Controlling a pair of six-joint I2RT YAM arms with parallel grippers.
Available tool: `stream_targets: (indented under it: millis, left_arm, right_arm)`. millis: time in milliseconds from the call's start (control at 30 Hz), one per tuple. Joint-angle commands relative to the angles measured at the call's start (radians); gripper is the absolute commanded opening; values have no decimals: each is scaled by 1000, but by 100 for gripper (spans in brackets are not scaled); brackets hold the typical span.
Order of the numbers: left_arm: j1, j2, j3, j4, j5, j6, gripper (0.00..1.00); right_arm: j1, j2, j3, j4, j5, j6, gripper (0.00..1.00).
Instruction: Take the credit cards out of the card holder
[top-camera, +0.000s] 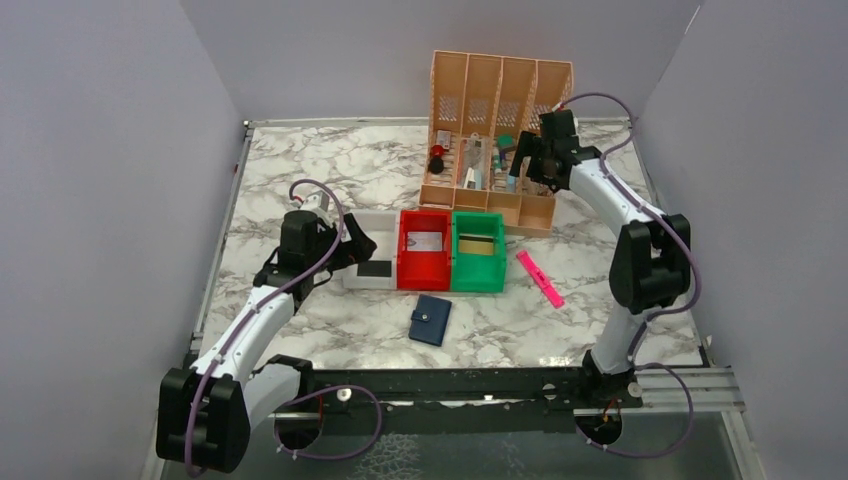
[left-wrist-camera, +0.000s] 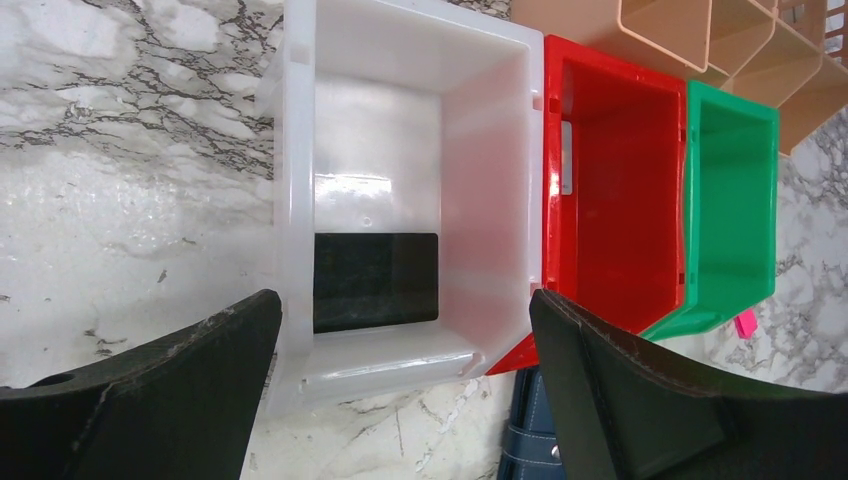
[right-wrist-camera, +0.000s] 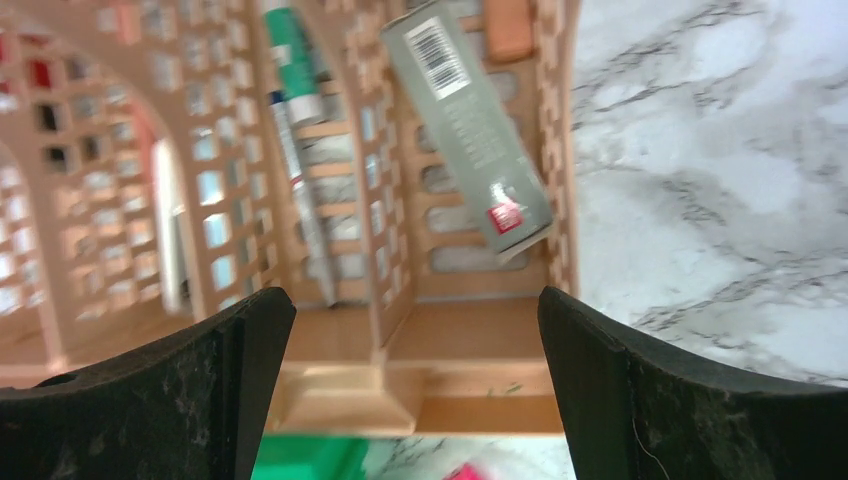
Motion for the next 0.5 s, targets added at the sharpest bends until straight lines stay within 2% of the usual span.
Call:
stream_targets:
  millis: [0,67,200,300,467]
  left_arm:
    - [-3,-39,-2,-27,7,11,99]
    - [-3,-45,-9,-19,-1,3,99]
    - [-2,-30,-13,-8,1,-4,99]
    - [-3,-14,-11,-3,14,-4,99]
    - [-4,-18,-9,-10,13,3,99]
  right_arm:
    - [-1,94,99,-138,238,-13,100]
    - [-4,116,77,-74,286,-62,99]
    - [-70,193,144,-152,333,6,99]
    - [-129,223,143,-97,299,-6,99]
    - [-224,272,223,-157,261,35,99]
